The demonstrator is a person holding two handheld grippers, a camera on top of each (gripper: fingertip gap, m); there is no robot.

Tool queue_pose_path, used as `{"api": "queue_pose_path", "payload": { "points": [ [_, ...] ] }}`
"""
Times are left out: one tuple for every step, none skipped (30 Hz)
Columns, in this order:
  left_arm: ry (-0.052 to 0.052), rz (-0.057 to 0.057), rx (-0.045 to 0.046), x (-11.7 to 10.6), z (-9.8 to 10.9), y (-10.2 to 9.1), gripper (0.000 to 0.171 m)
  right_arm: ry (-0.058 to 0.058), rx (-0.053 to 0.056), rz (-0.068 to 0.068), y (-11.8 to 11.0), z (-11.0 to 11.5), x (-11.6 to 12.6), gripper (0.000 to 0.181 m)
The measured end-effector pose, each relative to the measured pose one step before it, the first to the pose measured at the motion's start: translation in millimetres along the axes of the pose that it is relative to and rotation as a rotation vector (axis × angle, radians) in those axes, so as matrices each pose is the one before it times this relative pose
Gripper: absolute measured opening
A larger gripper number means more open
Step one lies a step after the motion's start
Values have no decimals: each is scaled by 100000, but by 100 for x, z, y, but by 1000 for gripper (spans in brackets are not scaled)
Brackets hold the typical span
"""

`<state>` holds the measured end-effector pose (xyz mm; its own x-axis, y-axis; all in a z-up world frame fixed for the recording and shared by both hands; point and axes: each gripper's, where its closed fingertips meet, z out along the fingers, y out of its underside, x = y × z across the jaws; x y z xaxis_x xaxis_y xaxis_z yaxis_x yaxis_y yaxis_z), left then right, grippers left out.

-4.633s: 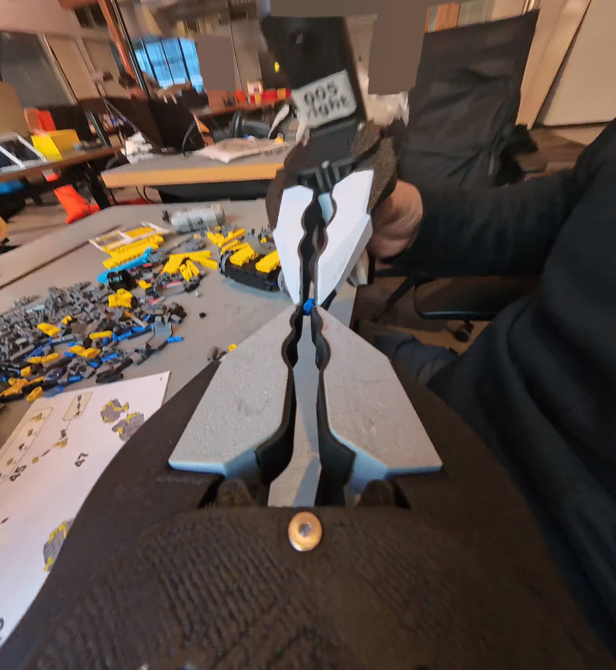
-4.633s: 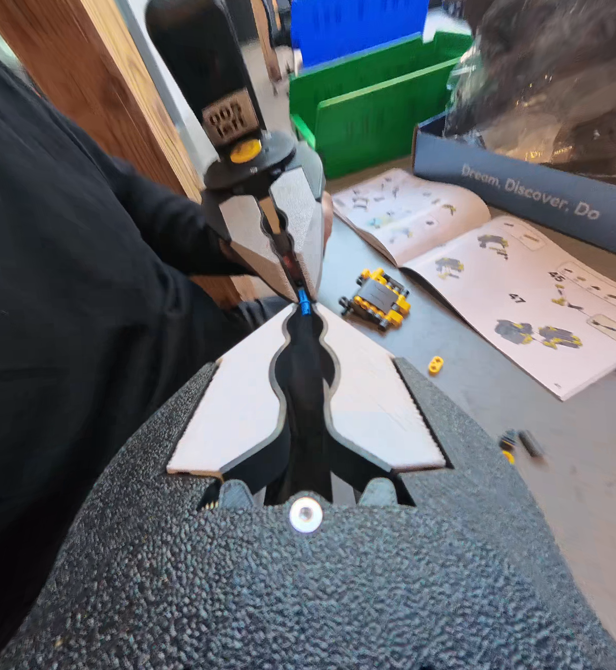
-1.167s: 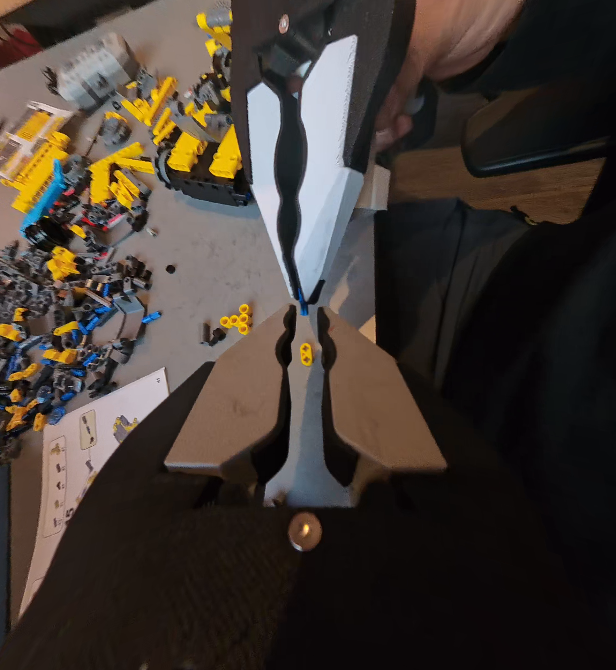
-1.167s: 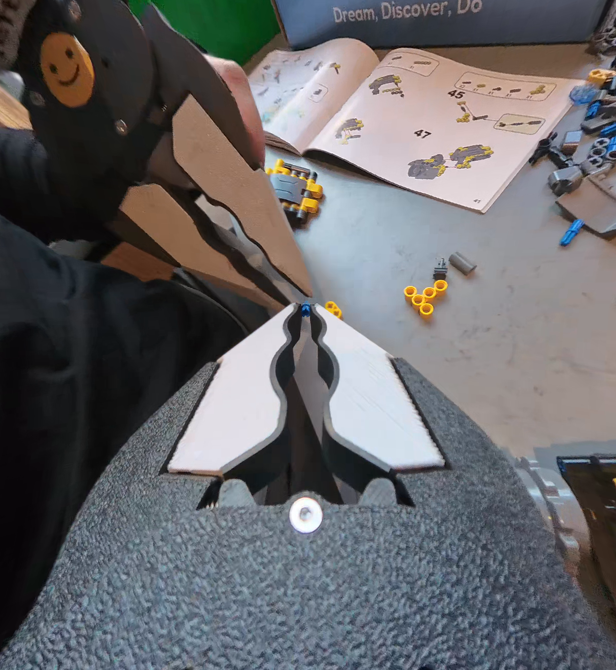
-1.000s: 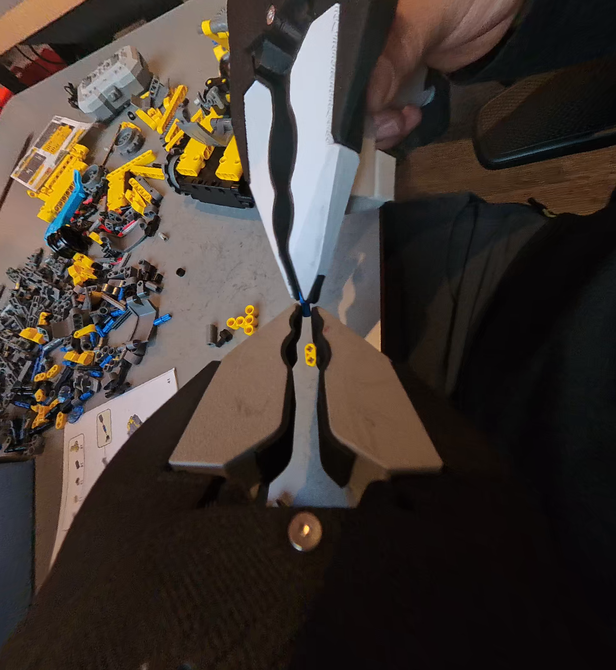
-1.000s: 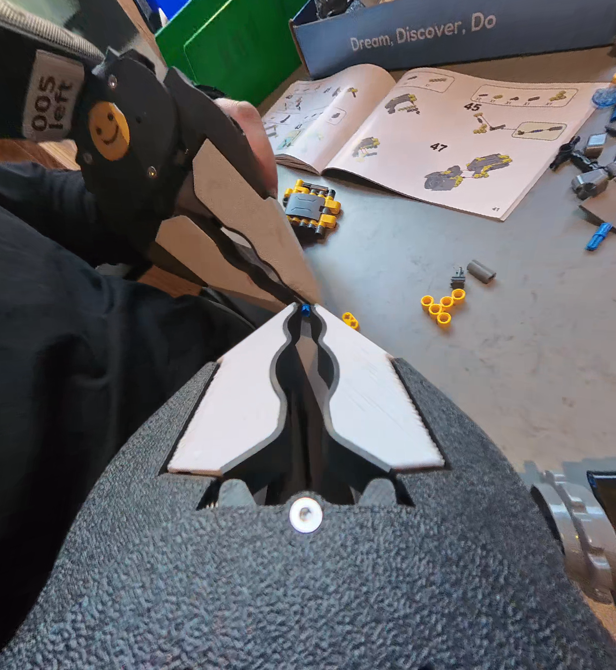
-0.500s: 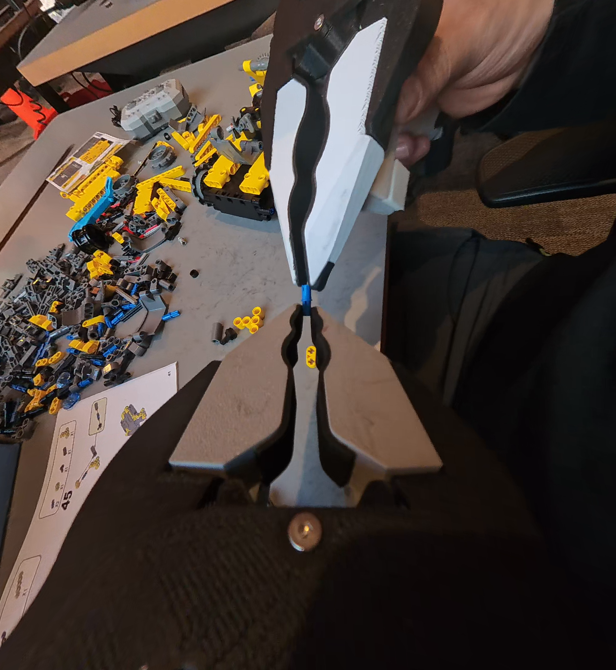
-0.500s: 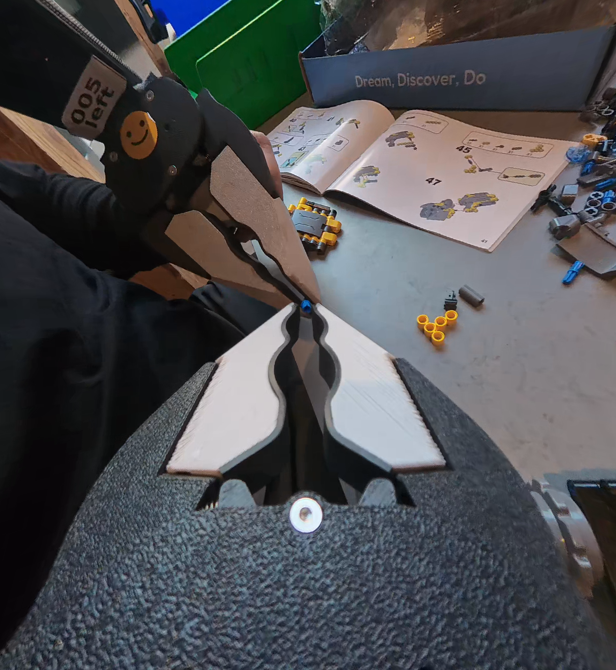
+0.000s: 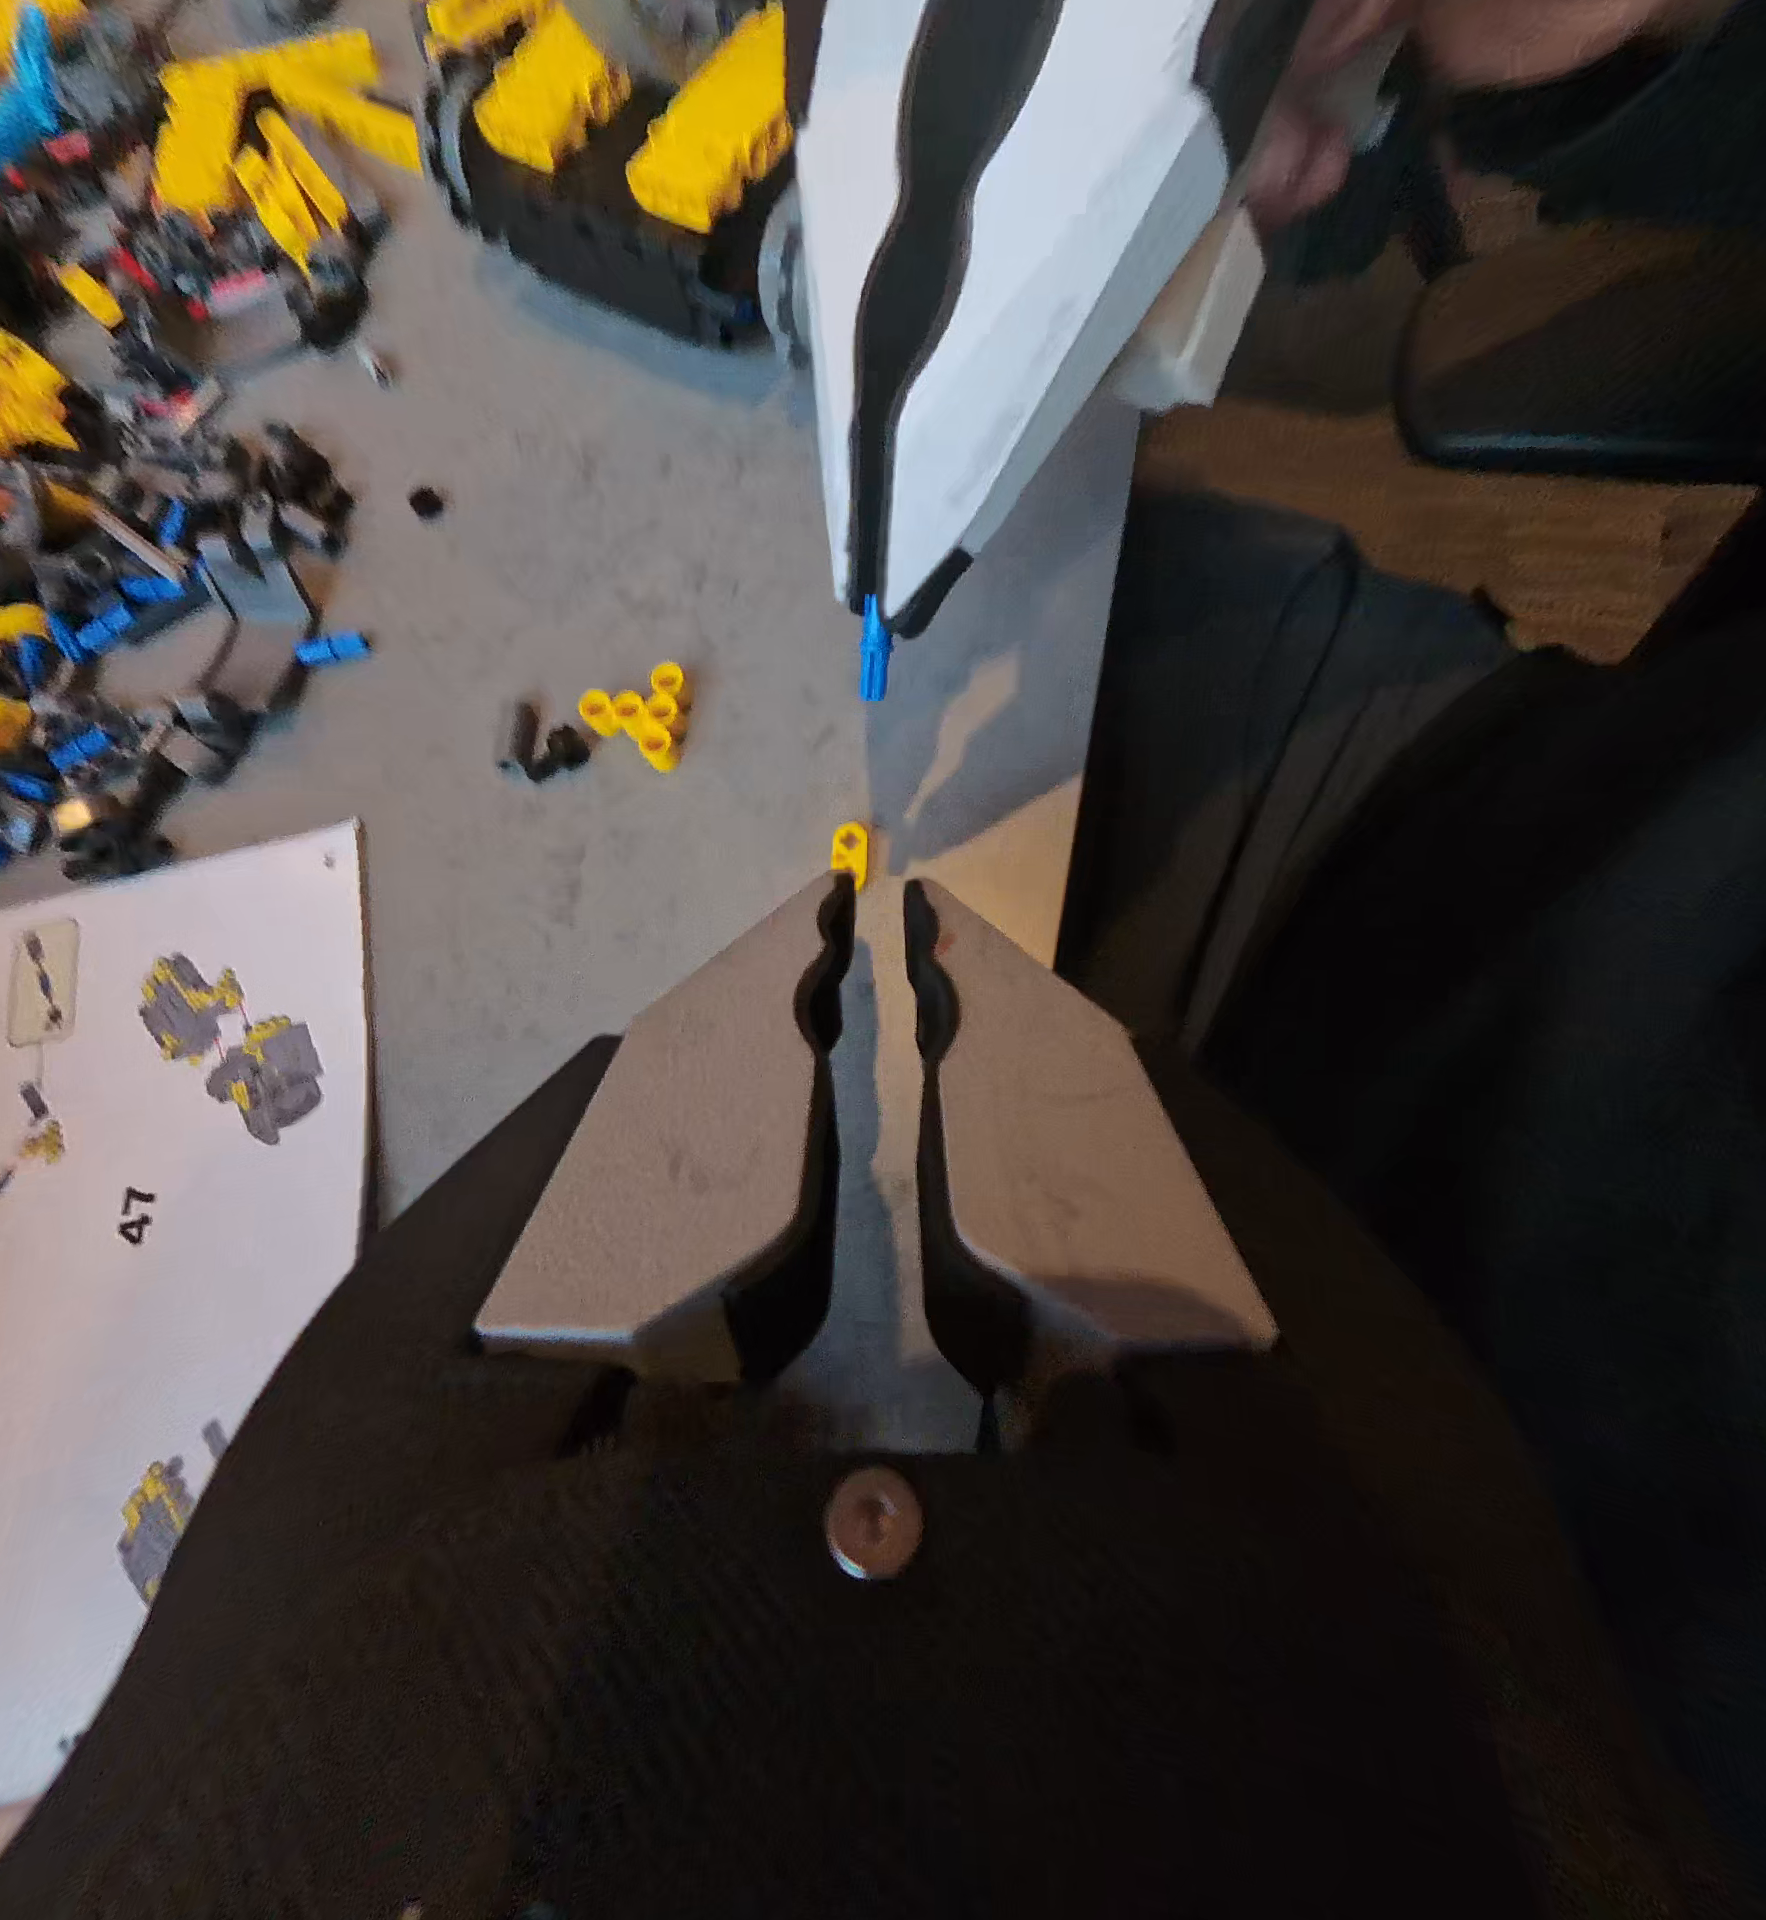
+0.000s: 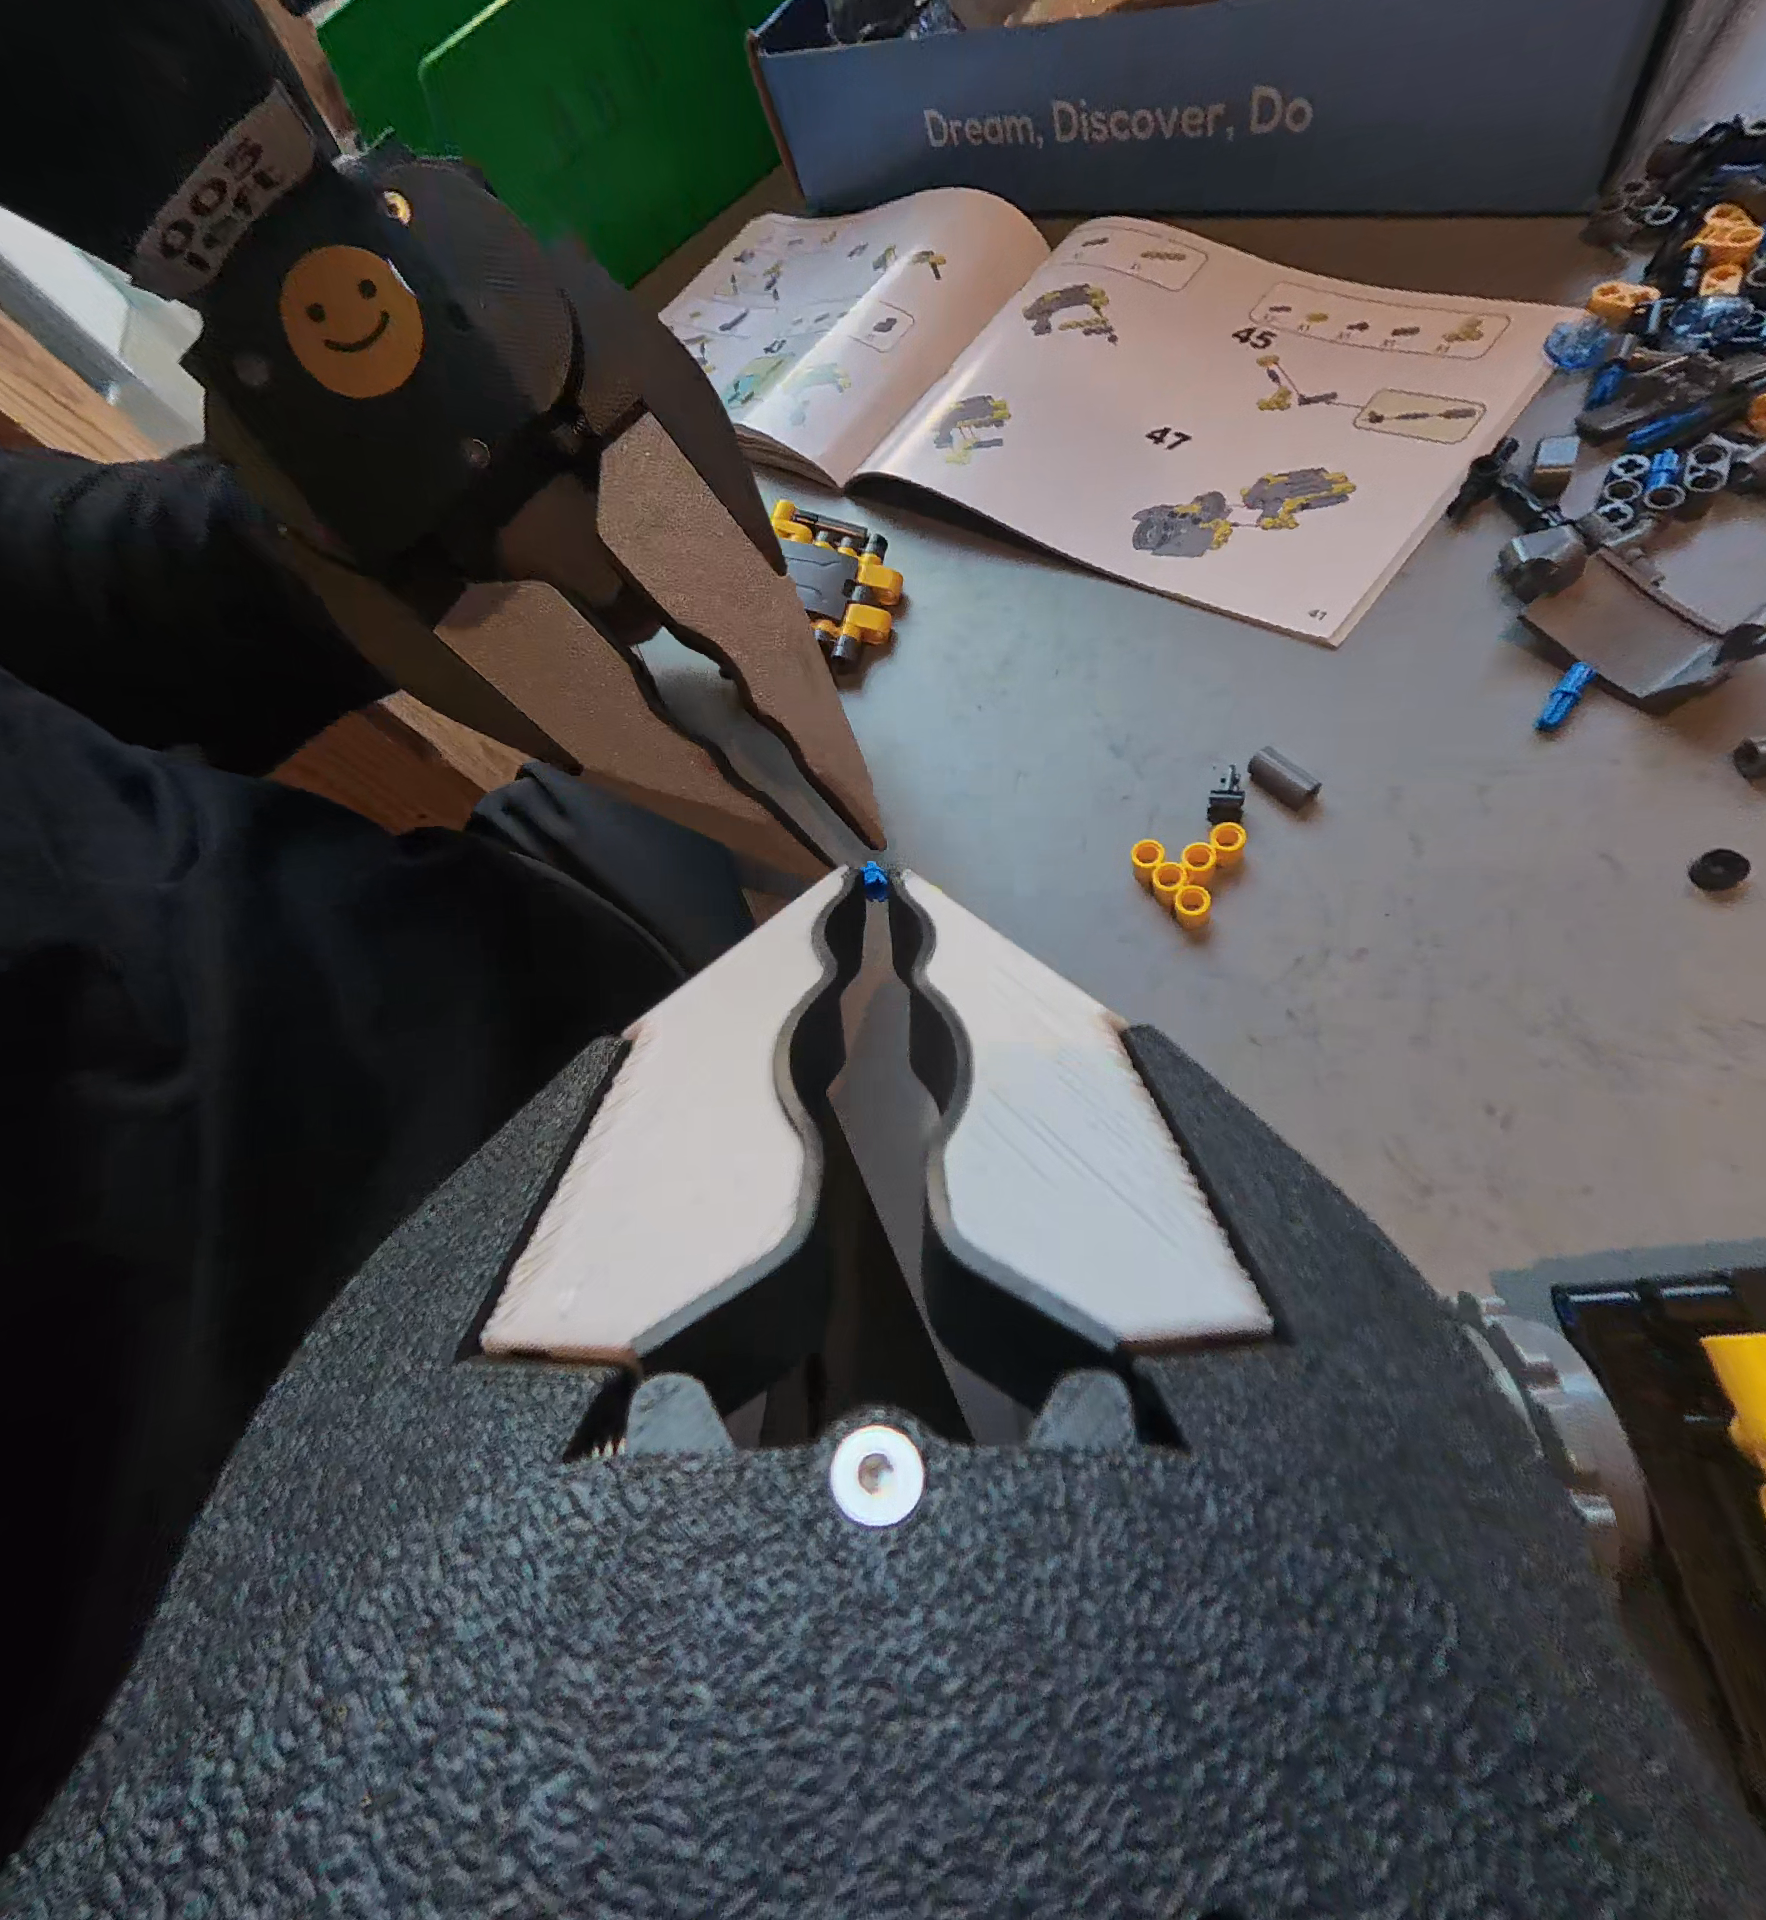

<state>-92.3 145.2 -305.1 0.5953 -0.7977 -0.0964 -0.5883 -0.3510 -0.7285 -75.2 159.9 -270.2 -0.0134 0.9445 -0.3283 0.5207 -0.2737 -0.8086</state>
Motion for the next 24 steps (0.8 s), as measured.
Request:
{"api": "queue_pose_path", "payload": {
  "points": [
    [341,-20,-2345,23,288,453,6,-32,-711,-32,185,142,17,3],
    [-231,-224,-2028,-87,311,352,6,253,-673,30,171,165,44,3],
    [516,-462,-2213,-1,337,333,6,648,-993,-10,203,171,114,3],
    [519,-599,-1615,-19,307,203,8,1031,-1325,-62,260,167,167,3],
    [22,-741,-128,-105,217,-33,7,1264,-1505,-107,265,157,206,3],
    [716,-639,349,-23,111,-141,7,1366,-1522,-135,273,138,228,3],
    [212,-165,-406,-103,102,-58,8,1335,-1383,-52,246,111,228,3],
    [-587,336,-365,-198,68,-59,8,1084,-953,14,167,70,202,3],
    [-499,543,-406,-176,52,-41,8,485,-463,43,85,22,109,3],
    [307,339,-401,-67,37,-23,8,-71,-149,122,18,-10,23,3],
    [480,-63,-319,-35,37,-26,8,-112,74,124,-19,-50,7,3],
    [800,-198,-201,46,29,-13,7,43,201,64,-46,-61,28,3],
    [1128,-16,-66,141,12,-10,5,16,163,117,-30,-67,33,3],
    [1545,108,245,243,30,-38,4,-61,106,210,-19,-43,21,3],
    [1707,-273,516,298,61,-76,5,-192,-19,254,14,-14,19,3],
    [1805,-480,738,313,83,-99,5,-319,-227,235,42,19,-22,3],
    [1578,-479,778,277,96,-114,5,-332,-443,93,71,52,-38,3],
    [1023,-475,544,177,84,-83,6,-403,-827,-108,117,91,-78,3],
    [616,-518,146,109,40,-39,7,-355,-1229,-383,168,108,-97,3],
    [870,-338,-13,159,18,-33,8,-237,-1543,-849,171,116,-114,3],
    [301,-113,429,96,-41,-70,8,-150,-1857,-1493,178,130,-120,3],
    [-818,53,192,-86,-78,-2,8,341,-2076,-2056,159,103,-62,3],
    [-1129,24,-502,-154,-94,103,8,735,-2213,-2588,130,84,-7,3],
    [-604,14,-559,-69,-104,133,8,596,-2107,-3346,54,57,-45,3]
  ]
}}
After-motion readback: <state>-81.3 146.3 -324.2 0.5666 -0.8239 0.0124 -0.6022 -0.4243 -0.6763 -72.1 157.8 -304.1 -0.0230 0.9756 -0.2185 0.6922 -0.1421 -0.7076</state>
